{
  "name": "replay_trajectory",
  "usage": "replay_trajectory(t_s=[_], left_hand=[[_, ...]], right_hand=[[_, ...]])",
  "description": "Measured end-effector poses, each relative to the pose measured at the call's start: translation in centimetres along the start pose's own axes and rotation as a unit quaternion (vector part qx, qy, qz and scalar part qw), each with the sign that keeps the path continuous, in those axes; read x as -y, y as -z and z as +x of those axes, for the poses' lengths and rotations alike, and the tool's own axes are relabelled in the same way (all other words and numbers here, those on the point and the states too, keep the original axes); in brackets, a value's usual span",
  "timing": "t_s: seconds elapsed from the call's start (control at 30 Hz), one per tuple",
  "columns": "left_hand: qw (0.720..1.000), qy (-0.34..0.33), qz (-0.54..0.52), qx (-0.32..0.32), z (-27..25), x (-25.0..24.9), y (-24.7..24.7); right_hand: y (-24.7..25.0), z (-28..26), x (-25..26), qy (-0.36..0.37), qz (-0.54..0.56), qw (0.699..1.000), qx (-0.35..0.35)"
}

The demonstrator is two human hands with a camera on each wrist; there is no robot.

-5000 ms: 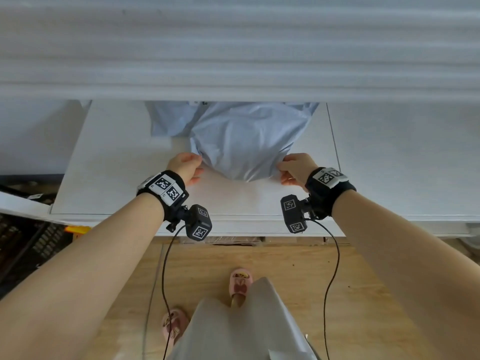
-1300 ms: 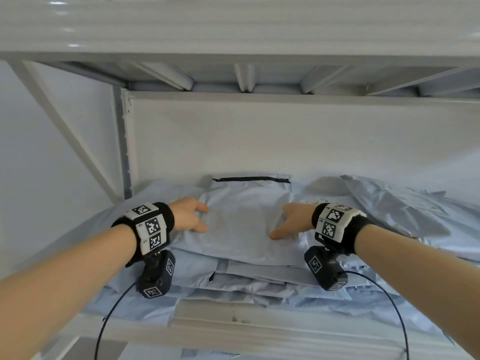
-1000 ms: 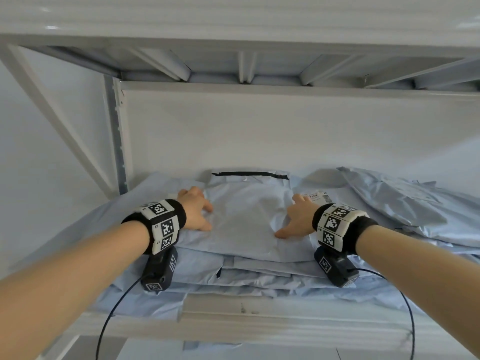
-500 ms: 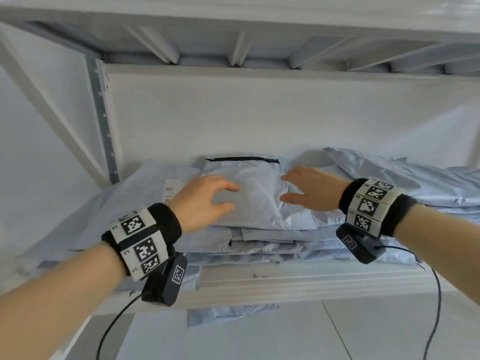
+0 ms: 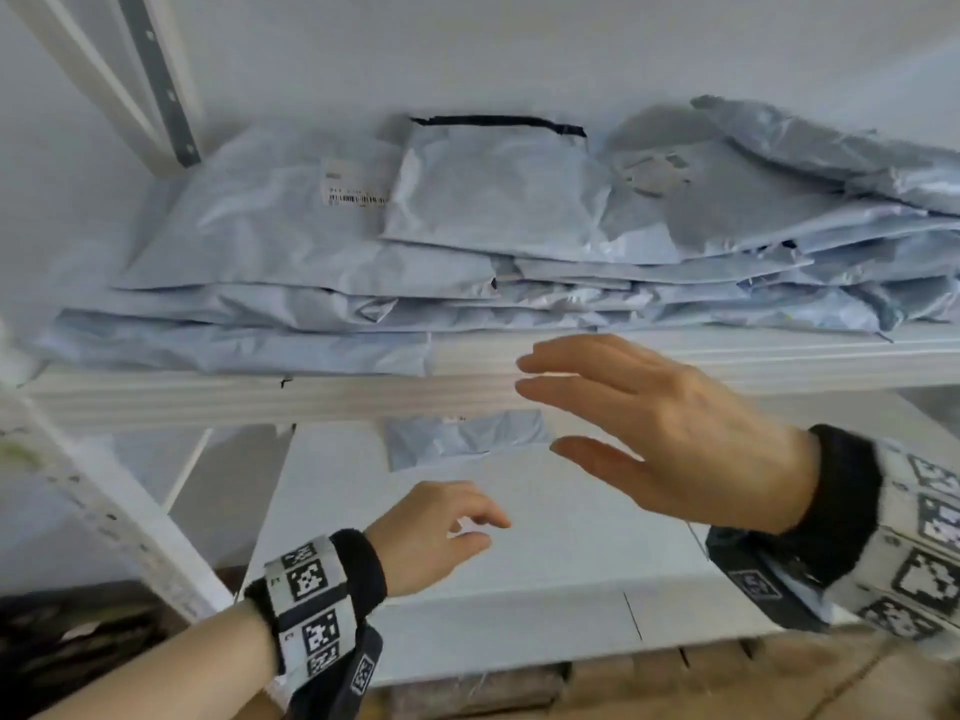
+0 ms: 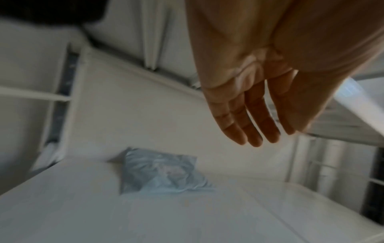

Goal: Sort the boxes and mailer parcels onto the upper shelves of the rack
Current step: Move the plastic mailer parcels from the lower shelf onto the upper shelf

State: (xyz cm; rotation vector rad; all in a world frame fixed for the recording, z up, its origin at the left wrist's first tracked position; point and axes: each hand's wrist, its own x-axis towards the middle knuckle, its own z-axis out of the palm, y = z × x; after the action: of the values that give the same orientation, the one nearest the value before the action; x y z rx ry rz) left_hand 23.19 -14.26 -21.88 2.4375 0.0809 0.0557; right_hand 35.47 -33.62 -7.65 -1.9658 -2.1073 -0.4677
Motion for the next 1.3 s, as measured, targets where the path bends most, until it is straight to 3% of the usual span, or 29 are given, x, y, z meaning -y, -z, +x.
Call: replay_trajectory(t_s=[0.13,0.27,0.43,0.63,0.77,0.93,1.07,1.2,1.3], left_hand=[[0.993,0.119,-0.002,-0.024,-0.2,6.8,-2.4],[0.976,0.215,0.001,-0.027,0.6,12.3,-4.6],[0.959,0.277,-0.012,-0.057,3.1,16.1,-6.8],[0.95,0.303,-0.008,-0.079,5.1,18.8,-9.7],[0.938,0.326,-0.036,-0.108,5.1,20.1,-11.7],[0.907,0.357,-0.12,-0.188,5.5,20.7,-12.9],[0.874,0.372,-0.203,-0.24,6.6,20.7,-13.1],[0.8,0.407,-0.339,-0.283,8.1,20.4,-13.4],[0.762,0.409,-0.399,-0.304,9.2,19.9,-13.7]], right_hand=[[-7.5,-2.9,0.9,-0.029,0.046,0.997,0.059],[-15.8,-5.0,-1.4,-0.119,0.094,0.976,0.157],[-26.4,-4.7,-8.4,-0.246,0.087,0.923,0.283],[-35.8,1.0,-16.6,-0.308,0.027,0.897,0.315],[-40.3,3.9,-19.7,-0.302,-0.056,0.898,0.314],[-43.0,4.8,-21.9,-0.306,-0.148,0.873,0.349],[-42.5,4.5,-21.9,-0.214,-0.182,0.905,0.319],[-41.2,2.4,-18.8,-0.123,-0.131,0.931,0.319],[-40.1,0.1,-14.7,-0.077,-0.071,0.96,0.259]])
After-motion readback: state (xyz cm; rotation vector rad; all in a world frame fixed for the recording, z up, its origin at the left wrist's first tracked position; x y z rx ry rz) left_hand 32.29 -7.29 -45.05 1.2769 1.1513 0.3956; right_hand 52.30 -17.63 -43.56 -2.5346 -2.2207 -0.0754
